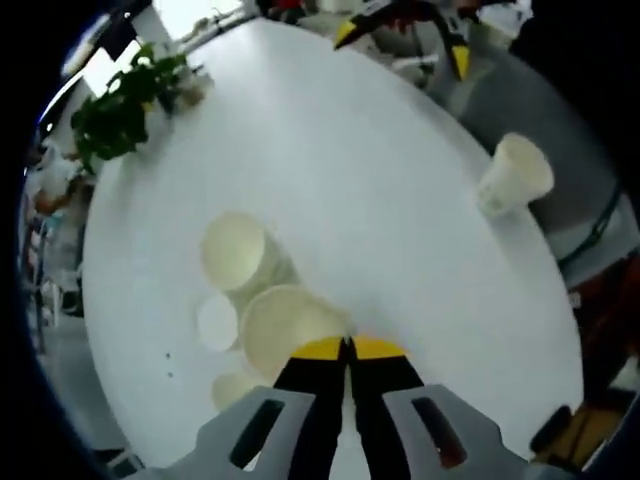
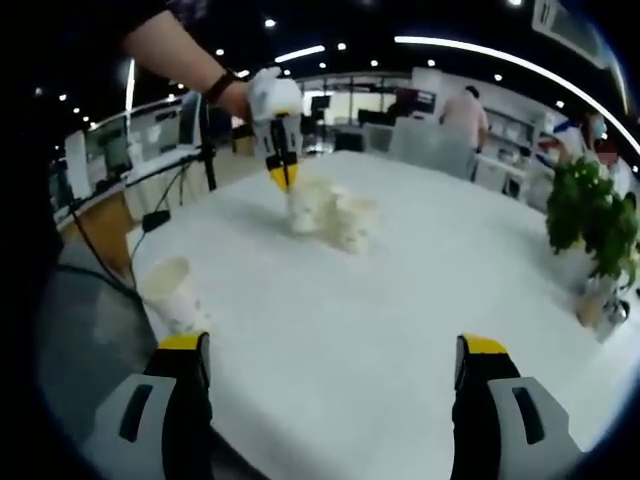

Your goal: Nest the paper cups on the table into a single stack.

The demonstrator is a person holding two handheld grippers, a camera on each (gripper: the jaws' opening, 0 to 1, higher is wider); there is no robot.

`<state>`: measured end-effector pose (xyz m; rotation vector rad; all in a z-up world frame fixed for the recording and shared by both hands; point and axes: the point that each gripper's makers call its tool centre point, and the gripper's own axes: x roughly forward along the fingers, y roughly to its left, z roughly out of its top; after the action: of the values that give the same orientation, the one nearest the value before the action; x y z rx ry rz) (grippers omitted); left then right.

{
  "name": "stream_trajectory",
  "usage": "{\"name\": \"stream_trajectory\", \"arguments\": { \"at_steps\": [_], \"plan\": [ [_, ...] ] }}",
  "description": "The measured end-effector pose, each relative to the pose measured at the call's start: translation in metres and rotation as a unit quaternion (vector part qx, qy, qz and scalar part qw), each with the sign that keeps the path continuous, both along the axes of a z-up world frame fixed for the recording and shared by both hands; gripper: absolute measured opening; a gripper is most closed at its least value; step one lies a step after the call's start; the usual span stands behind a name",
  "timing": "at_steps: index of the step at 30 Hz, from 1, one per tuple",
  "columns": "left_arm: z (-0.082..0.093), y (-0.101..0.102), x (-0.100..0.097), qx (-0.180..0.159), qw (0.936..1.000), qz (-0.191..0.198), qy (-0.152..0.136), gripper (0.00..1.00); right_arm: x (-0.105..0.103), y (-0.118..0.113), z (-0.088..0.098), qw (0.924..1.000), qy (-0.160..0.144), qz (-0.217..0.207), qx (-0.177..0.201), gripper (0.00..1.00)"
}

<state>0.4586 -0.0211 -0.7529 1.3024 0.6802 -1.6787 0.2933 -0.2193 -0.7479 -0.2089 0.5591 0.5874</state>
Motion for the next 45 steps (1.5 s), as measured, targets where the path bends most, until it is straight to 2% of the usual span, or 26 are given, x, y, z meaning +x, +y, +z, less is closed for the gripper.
{"name": "stream_trajectory", "arguments": {
  "at_steps": [3,4,5,8,15,23,27,30,35,39,41,45],
  "plan": [
    [0.008,0.001,-0.005,-0.001,1.0000,-0.001,0.003,0.00,0.001,-0.001,0.005,1.0000,-0.005,-0.002,0.000,1.00],
    [0.011,0.004,-0.004,0.011,0.9994,-0.029,-0.012,0.00,0.002,-0.001,0.006,1.0000,-0.007,-0.002,0.001,1.00],
    [0.014,0.005,-0.007,0.014,0.9990,-0.040,-0.015,0.00,0.002,-0.001,0.006,1.0000,-0.007,-0.003,0.000,1.00],
    [0.027,0.002,-0.013,0.005,0.9991,-0.040,-0.014,0.00,0.002,-0.002,0.008,0.9999,-0.010,-0.005,-0.003,1.00],
    [0.073,-0.007,-0.029,-0.009,0.9966,-0.072,-0.038,0.00,0.002,0.002,0.021,0.9997,-0.024,-0.005,-0.006,1.00],
    [0.107,-0.011,-0.047,-0.018,0.9923,-0.107,-0.060,0.00,0.000,0.004,0.029,0.9993,-0.034,-0.004,-0.017,1.00],
    [0.126,-0.012,-0.063,-0.021,0.9893,-0.129,-0.064,0.00,0.000,0.005,0.030,0.9991,-0.038,-0.005,-0.020,1.00],
    [0.134,-0.011,-0.070,-0.017,0.9873,-0.140,-0.073,0.00,-0.002,0.008,0.033,0.9989,-0.041,-0.004,-0.021,1.00],
    [0.153,-0.015,-0.090,-0.028,0.9863,-0.146,-0.071,0.00,-0.001,0.011,0.035,0.9988,-0.045,-0.005,-0.019,1.00],
    [0.157,-0.014,-0.105,-0.025,0.9840,-0.162,-0.070,0.00,-0.002,0.015,0.035,0.9988,-0.045,-0.005,-0.019,1.00],
    [0.159,-0.014,-0.108,-0.027,0.9804,-0.176,-0.084,0.00,-0.002,0.016,0.035,0.9988,-0.044,-0.004,-0.019,1.00],
    [0.163,-0.013,-0.118,-0.030,0.9808,-0.175,-0.082,0.00,-0.002,0.018,0.037,0.9988,-0.046,-0.006,-0.016,1.00]
  ]
}}
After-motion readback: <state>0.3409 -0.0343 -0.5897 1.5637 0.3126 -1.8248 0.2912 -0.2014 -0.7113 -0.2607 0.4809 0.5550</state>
